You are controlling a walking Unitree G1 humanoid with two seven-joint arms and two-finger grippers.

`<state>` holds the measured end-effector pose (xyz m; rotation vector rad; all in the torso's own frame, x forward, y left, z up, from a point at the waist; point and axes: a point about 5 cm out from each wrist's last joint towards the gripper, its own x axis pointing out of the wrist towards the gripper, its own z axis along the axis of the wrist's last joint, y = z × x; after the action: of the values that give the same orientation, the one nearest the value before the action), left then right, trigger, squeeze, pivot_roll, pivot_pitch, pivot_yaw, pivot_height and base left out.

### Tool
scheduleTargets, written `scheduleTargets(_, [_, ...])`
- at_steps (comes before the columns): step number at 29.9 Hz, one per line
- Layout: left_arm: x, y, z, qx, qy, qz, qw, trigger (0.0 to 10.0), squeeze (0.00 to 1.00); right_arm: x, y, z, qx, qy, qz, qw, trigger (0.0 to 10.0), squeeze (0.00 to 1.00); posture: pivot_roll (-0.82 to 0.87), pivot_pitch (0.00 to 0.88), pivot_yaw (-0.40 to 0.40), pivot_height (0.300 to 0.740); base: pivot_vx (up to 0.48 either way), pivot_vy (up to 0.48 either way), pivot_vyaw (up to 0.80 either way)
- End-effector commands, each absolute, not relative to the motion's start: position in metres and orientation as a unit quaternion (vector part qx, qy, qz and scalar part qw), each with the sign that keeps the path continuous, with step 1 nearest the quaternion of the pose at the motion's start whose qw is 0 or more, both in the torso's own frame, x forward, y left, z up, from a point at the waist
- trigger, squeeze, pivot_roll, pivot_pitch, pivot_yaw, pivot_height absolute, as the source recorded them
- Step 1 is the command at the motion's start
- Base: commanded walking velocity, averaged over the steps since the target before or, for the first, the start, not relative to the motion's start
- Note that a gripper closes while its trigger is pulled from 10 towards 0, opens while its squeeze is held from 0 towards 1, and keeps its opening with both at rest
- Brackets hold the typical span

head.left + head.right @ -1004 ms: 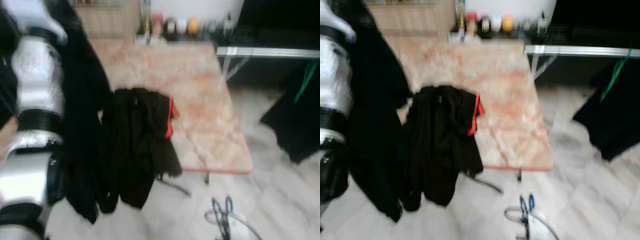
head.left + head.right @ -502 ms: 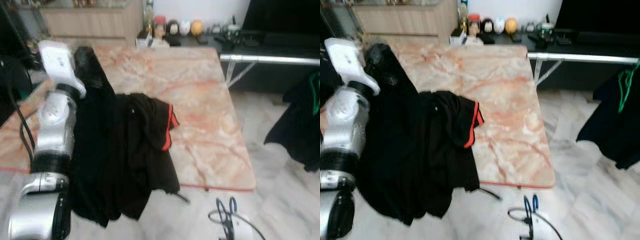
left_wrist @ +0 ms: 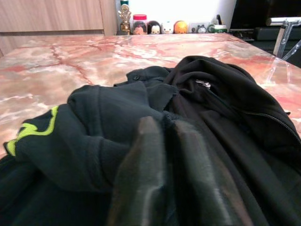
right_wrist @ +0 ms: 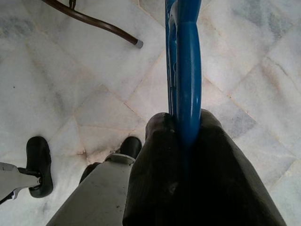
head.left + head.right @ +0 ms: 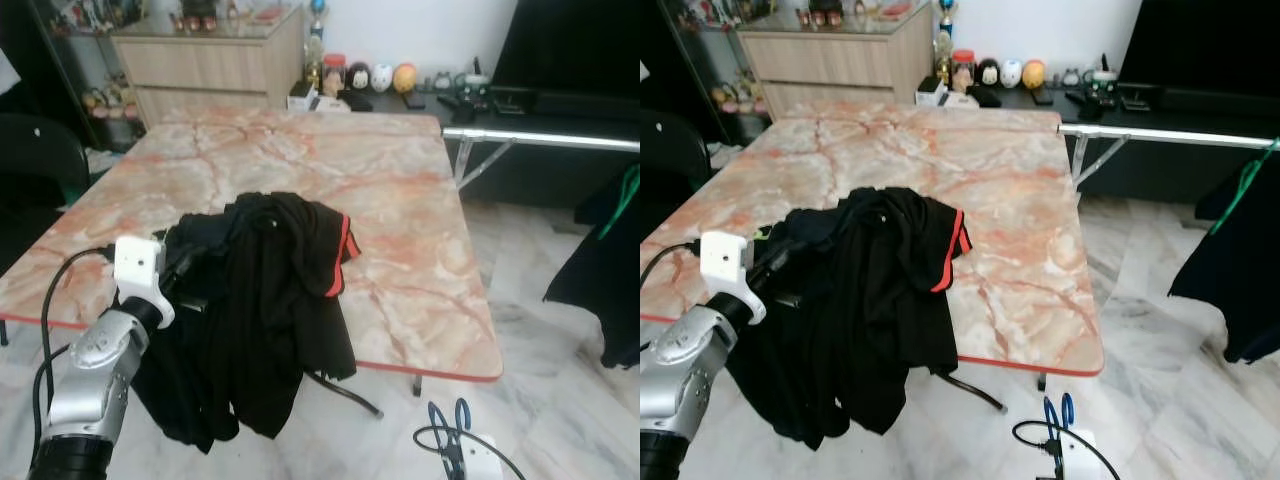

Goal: Hang hanger

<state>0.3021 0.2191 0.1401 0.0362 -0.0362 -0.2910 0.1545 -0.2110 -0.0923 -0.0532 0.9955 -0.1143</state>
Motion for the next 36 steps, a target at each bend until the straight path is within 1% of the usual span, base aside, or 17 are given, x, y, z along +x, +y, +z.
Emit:
scheduleTargets(1, [0.302, 0.214, 0.149, 0.019, -0.033, -0.151, 0.988, 10.0, 1.00, 0.157, -0.212, -0.091, -0.029, 0.473, -0.053, 0.879, 10.0, 0.00, 0.11, 0.000, 0.005, 0.740, 0.000, 0.000, 0.00])
scheduleTargets(7, [0.293, 0.211, 0.160, 0.032, -0.024, -0.184, 0.982, 10.0, 1.00, 0.156, -0.212, -0.091, -0.028, 0.474, -0.055, 0.879, 10.0, 0.00, 0.11, 0.000, 0.005, 0.740, 0.000, 0.000, 0.00])
scheduleTargets(13, [0.278, 0.218, 0.172, 0.052, -0.015, -0.213, 0.976, 10.0, 1.00, 0.156, -0.212, -0.091, -0.031, 0.474, -0.053, 0.878, 10.0, 0.00, 0.12, 0.000, 0.003, 0.740, 0.000, 0.000, 0.00])
scheduleTargets(18, [0.269, 0.221, 0.172, 0.066, -0.001, -0.232, 0.970, 10.0, 1.00, 0.156, -0.212, -0.091, -0.032, 0.475, -0.051, 0.878, 10.0, 0.00, 0.12, 0.000, 0.004, 0.740, 0.000, 0.000, 0.00])
scheduleTargets(21, [0.254, 0.225, 0.174, 0.056, 0.006, -0.255, 0.965, 10.0, 1.00, 0.155, -0.212, -0.092, -0.032, 0.475, -0.050, 0.878, 10.0, 0.00, 0.12, 0.000, 0.006, 0.740, 0.000, 0.000, 0.00])
scheduleTargets(23, [0.249, 0.227, 0.176, 0.055, 0.007, -0.253, 0.966, 10.0, 1.00, 0.155, -0.212, -0.092, -0.032, 0.475, -0.051, 0.878, 10.0, 0.00, 0.12, 0.000, 0.006, 0.740, 0.000, 0.000, 0.00])
scheduleTargets(27, [0.244, 0.242, 0.171, 0.038, 0.002, -0.190, 0.981, 10.0, 1.00, 0.155, -0.212, -0.092, -0.033, 0.475, -0.050, 0.878, 10.0, 0.00, 0.12, 0.000, 0.006, 0.740, 0.000, 0.000, 0.00])
scheduleTargets(28, [0.244, 0.245, 0.168, 0.046, -0.003, -0.165, 0.985, 10.0, 0.69, 0.155, -0.212, -0.092, -0.033, 0.475, -0.050, 0.878, 10.0, 0.00, 0.13, 0.000, 0.006, 0.740, 0.000, 0.000, 0.00])
scheduleTargets(29, [0.243, 0.247, 0.165, 0.054, -0.007, -0.144, 0.988, 10.0, 0.00, 0.155, -0.212, -0.092, -0.033, 0.475, -0.050, 0.878, 10.0, 0.00, 0.13, 0.000, 0.005, 0.740, 0.000, 0.000, 0.00])
scheduleTargets(30, [0.242, 0.248, 0.161, 0.036, -0.020, -0.106, 0.994, 10.0, 0.00, 0.154, -0.212, -0.092, -0.033, 0.475, -0.051, 0.878, 10.0, 0.00, 0.13, 0.000, 0.004, 0.740, 0.000, 0.000, 0.00])
scheduleTargets(31, [0.242, 0.248, 0.161, 0.036, -0.020, -0.106, 0.994, 10.0, 0.00, 0.154, -0.212, -0.092, -0.033, 0.475, -0.051, 0.878, 10.0, 0.00, 0.13, 0.000, 0.004, 0.740, 0.000, 0.000, 0.00])
scheduleTargets(32, [0.241, 0.247, 0.156, 0.038, -0.035, -0.059, 0.997, 10.0, 0.00, 0.154, -0.213, -0.092, -0.032, 0.473, -0.052, 0.879, 10.0, 0.00, 0.13, 0.000, 0.000, 0.740, 0.000, 0.000, 0.00])
scheduleTargets(33, [0.241, 0.247, 0.156, 0.038, -0.035, -0.059, 0.997, 10.0, 0.00, 0.154, -0.213, -0.092, -0.032, 0.473, -0.052, 0.879, 10.0, 0.00, 0.13, 0.000, 0.000, 0.740, 0.000, 0.000, 0.00])
scheduleTargets(34, [0.240, 0.245, 0.152, 0.061, -0.051, -0.013, 0.997, 10.0, 0.00, 0.154, -0.213, -0.092, -0.031, 0.472, -0.054, 0.879, 10.0, 0.00, 0.13, 0.000, 0.000, 0.740, 0.000, 0.000, 0.00])
scheduleTargets(36, [0.238, 0.239, 0.150, 0.061, -0.064, -0.002, 0.996, 10.0, 0.00, 0.154, -0.213, -0.092, -0.031, 0.472, -0.054, 0.879, 10.0, 0.00, 0.13, 0.000, -0.013, 0.740, 0.000, 0.000, 0.00])
